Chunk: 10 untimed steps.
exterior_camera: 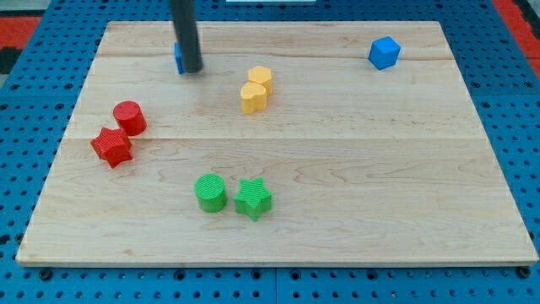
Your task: Place the blue cube at the bottom right of the blue triangle
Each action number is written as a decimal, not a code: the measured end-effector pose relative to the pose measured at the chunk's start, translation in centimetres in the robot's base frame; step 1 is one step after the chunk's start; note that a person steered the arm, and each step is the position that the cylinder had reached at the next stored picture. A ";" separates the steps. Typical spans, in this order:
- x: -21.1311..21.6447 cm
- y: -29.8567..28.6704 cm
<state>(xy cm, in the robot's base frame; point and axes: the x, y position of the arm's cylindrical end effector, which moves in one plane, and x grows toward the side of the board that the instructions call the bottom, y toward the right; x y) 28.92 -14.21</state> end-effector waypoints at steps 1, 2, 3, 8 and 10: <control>-1.8 -4.1; -1.5 -0.1; -2.0 11.3; -1.8 25.6; -5.3 7.2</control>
<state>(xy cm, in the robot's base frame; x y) 23.63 -7.02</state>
